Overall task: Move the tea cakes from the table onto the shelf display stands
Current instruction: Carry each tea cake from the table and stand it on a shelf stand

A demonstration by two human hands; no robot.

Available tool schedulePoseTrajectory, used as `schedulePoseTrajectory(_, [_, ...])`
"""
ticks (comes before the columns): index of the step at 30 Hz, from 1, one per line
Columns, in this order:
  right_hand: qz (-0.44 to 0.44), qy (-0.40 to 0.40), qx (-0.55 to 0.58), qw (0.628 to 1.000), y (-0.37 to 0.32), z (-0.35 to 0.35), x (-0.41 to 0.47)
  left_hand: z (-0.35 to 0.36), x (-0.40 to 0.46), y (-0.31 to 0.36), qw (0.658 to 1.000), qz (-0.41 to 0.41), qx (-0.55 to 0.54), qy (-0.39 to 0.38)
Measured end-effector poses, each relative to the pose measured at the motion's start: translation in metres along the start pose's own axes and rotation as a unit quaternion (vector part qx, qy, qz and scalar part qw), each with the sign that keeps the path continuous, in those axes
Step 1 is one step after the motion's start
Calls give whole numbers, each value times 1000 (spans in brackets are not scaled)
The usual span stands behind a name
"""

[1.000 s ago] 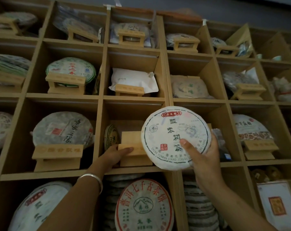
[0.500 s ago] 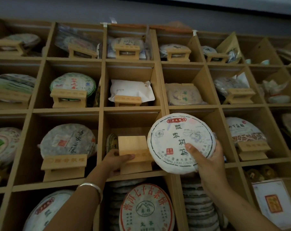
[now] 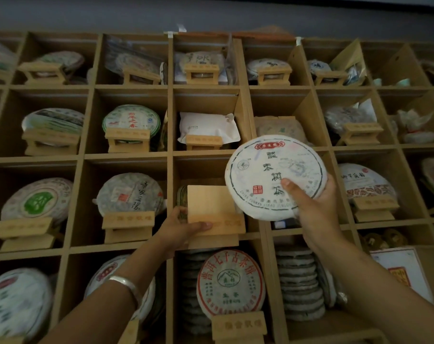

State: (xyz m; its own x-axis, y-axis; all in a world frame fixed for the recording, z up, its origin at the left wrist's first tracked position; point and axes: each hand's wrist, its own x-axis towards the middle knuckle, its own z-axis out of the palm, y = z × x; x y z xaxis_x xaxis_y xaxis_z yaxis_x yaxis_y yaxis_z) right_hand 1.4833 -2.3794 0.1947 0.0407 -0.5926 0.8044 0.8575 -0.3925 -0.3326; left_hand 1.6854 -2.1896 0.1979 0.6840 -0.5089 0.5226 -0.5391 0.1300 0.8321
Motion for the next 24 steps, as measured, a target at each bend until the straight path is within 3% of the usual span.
schedulePoseTrajectory(13, [-16,-98,45,994,-35,44,-3,-23,-87,64,991,-6,23,-130])
schedulePoseTrajectory(24, [65,-168,22,983,-19,60,-28,-27,-101,67,990,-32,-5,-138])
